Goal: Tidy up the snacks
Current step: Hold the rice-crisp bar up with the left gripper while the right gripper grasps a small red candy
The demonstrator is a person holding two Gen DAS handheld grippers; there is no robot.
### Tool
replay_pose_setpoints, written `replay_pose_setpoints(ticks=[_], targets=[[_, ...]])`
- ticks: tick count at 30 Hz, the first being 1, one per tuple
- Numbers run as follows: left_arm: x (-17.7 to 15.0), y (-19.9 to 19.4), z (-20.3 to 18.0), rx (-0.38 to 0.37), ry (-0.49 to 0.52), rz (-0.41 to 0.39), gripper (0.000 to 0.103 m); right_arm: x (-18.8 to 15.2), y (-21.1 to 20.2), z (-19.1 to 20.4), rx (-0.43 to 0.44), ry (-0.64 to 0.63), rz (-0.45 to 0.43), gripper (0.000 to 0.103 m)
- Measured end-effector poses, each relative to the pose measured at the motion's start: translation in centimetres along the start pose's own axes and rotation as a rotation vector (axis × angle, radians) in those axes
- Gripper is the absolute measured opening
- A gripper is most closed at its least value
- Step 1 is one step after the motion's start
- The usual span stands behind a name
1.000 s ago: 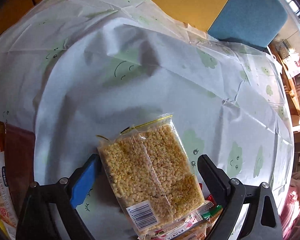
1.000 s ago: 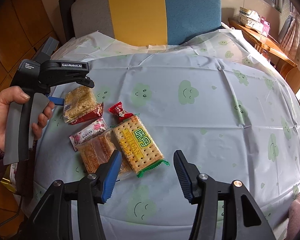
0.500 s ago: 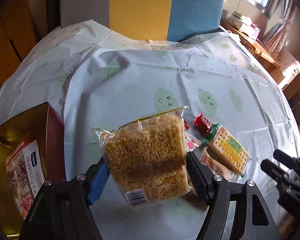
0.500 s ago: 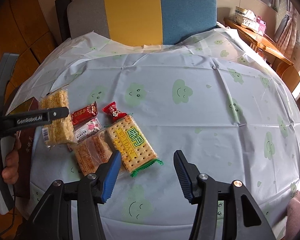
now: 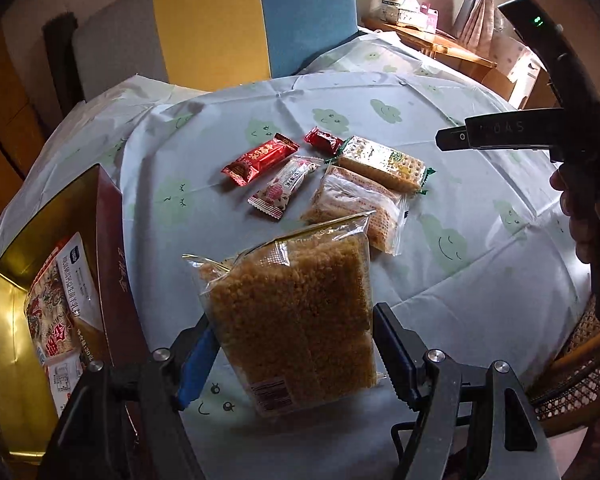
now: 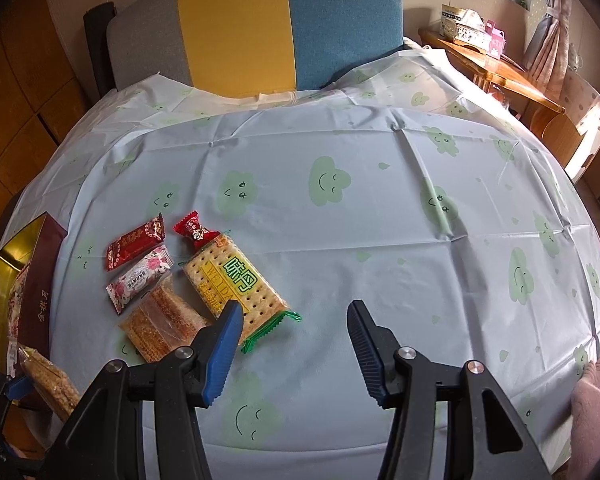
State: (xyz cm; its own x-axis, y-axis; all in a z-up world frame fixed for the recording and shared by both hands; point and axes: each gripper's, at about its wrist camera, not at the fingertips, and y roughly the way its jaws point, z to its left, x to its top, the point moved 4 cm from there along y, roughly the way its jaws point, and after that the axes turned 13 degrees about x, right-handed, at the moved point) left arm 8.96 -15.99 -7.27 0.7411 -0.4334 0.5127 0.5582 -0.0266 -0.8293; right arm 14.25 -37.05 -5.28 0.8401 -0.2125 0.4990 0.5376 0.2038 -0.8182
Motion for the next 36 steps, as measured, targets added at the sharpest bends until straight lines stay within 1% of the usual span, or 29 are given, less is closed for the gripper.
replay_pose_setpoints(ticks=[3, 7, 9, 11, 13, 15, 16, 18, 19, 21, 22, 23, 26, 28, 31, 33, 36], targets=[[0.9, 1.8, -0.1, 0.015, -0.011, 0.012, 0.074, -0.1, 0.2, 0.3, -0.008, -0.013, 0.006, 0.055], [1.0, 4.7, -0.4, 0.036, -0.034, 0.070, 0.073, -0.3, 0.5, 0.3, -0.027, -0.020, 0.013, 0.055], [0.6, 4.3, -0.1, 0.021, -0.059, 0.053, 0.072, -0.3, 0.5, 0.1, -0.030, -0.012, 0.016, 0.055], [-0.4, 3.8, 0.0, -0.003, -0.061, 0.047, 0.072, -0.3, 0.6, -0.1, -0.026, -0.007, 0.020, 0.055], [-1.7, 3.3, 0.3, -0.002, -0.062, 0.025, 0.072, -0.3, 0.9, 0.0, -0.020, -0.014, 0.029, 0.055], [-2.5, 2.9, 0.4, -0.012, -0.061, 0.002, 0.073, -0.3, 1.2, 0.4, -0.014, -0.036, 0.039, 0.055], [-2.7, 3.0, 0.6, -0.023, -0.078, 0.000, 0.073, -0.4, 1.4, 0.7, -0.008, -0.051, 0.046, 0.055], [-2.8, 3.7, 1.0, -0.051, -0.111, 0.012, 0.074, -0.6, 1.8, 1.6, 0.009, -0.085, 0.059, 0.054], [-2.9, 3.9, 1.1, -0.056, -0.119, 0.006, 0.074, -0.7, 1.9, 2.0, 0.017, -0.101, 0.064, 0.053], [-2.9, 3.8, 0.7, -0.037, -0.101, -0.017, 0.074, -0.9, 2.1, 2.7, 0.035, -0.128, 0.071, 0.043], [-2.8, 3.8, 0.6, -0.032, -0.098, -0.021, 0.074, -1.1, 2.1, 3.0, 0.049, -0.133, 0.074, 0.040], [-2.8, 3.8, 0.6, -0.033, -0.099, -0.022, 0.074, -1.2, 2.1, 3.3, 0.066, -0.135, 0.077, 0.034], [-2.9, 3.8, 0.7, -0.040, -0.100, -0.026, 0.074, -1.3, 2.3, 4.5, 0.111, -0.156, 0.096, 0.033], [-2.9, 3.8, 0.8, -0.040, -0.097, -0.028, 0.075, -0.9, 2.6, 5.6, 0.124, -0.183, 0.109, 0.033], [-3.0, 3.9, 0.7, -0.042, -0.089, -0.029, 0.076, 0.6, 3.2, 7.4, 0.115, -0.256, 0.109, 0.033], [-3.0, 3.9, 0.6, -0.041, -0.085, -0.031, 0.076, 1.7, 4.6, 8.3, 0.123, -0.302, 0.134, 0.033], [-3.0, 3.9, 0.7, -0.046, -0.086, -0.035, 0.076, 3.1, 7.3, 8.7, 0.084, -0.347, 0.172, 0.033]])
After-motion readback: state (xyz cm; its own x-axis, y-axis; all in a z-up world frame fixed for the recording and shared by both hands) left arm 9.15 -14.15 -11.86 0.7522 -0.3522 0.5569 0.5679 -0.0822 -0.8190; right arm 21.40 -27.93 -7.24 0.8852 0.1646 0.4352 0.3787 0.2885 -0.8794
